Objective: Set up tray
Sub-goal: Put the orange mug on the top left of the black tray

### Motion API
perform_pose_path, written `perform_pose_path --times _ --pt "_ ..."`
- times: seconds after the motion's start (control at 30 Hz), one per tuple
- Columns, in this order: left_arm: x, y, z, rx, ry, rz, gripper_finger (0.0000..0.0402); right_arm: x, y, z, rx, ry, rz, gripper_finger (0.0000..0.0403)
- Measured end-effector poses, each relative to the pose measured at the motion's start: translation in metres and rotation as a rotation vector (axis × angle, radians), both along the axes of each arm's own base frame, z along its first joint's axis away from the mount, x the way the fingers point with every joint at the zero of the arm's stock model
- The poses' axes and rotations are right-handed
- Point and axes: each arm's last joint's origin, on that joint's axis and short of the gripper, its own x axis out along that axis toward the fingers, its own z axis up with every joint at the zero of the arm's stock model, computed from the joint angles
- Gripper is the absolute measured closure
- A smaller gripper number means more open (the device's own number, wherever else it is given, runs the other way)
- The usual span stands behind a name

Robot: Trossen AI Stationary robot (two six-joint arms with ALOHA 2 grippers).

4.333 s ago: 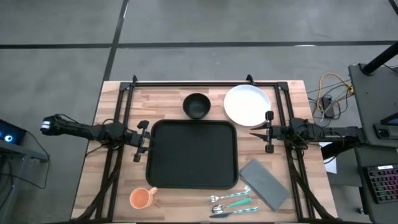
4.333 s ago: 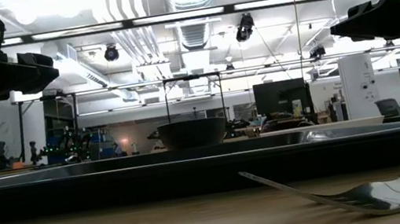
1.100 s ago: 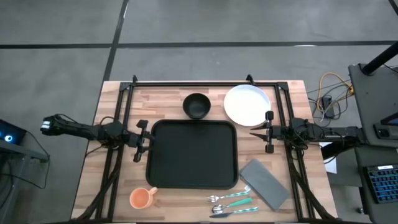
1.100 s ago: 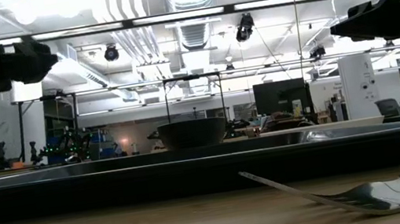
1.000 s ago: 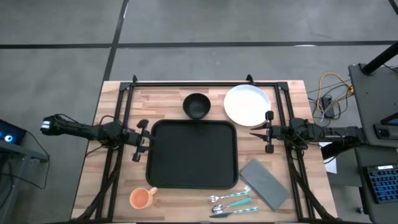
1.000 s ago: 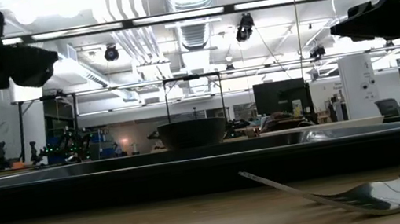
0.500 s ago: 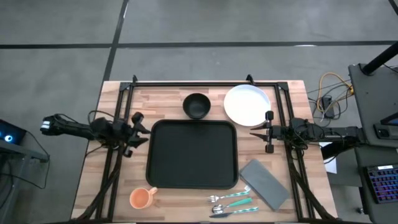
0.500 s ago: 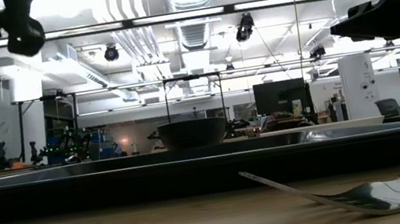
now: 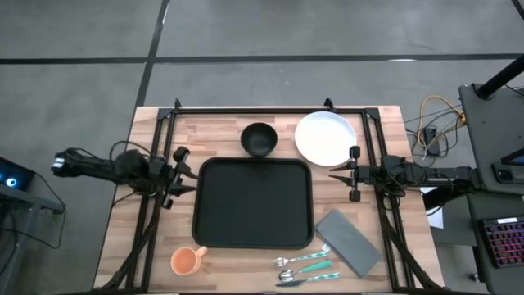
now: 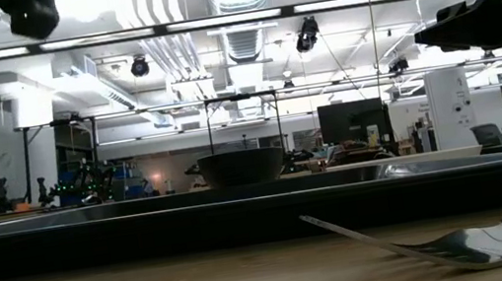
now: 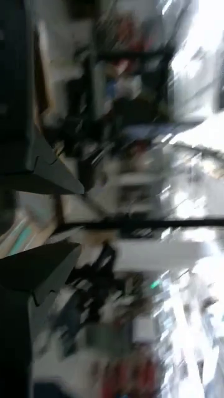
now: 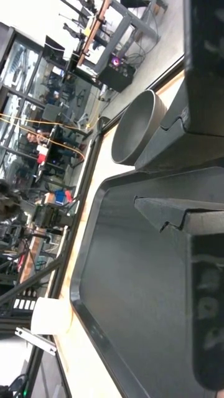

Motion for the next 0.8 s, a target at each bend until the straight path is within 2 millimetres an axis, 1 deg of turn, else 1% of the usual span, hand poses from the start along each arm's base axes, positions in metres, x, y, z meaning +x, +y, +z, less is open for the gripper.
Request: perform_pose_path --times 0.1,0.2,0.37,0.53,0.6,0.63,0.7,0.8 --pt "0.005 -0.006 0.018 0.046 0.142 -0.079 0.0285 0.000 0.000 0.000 0.000 0.000 0.000 0.0335" --pt "0.013 -0.014 0.030 0.118 0.235 -0.142 0.0285 0.000 0.000 0.000 0.000 0.000 0.000 0.0335" --pt "0.034 -0.025 0.030 0.144 0.352 -0.165 0.0285 0.000 0.000 0.000 0.000 0.000 0.000 0.0335" --pt "0.055 -0.031 0.023 0.164 0.456 -0.145 0.0285 0.000 0.000 0.000 0.000 0.000 0.000 0.0335" --pt "0.063 -0.033 0.034 0.160 0.434 -0.141 0.0285 0.000 0.000 0.000 0.000 0.000 0.000 0.0335" --pt "0.066 -0.033 0.037 0.163 0.452 -0.142 0.0285 0.000 0.000 0.000 0.000 0.002 0.001 0.0335" --pt "0.070 -0.035 0.043 0.182 0.554 -0.144 0.0285 0.000 0.000 0.000 0.000 0.003 0.000 0.0335" --pt "0.073 -0.035 0.066 0.207 0.709 -0.123 0.0285 0.000 0.000 0.000 0.000 0.005 0.001 0.0335"
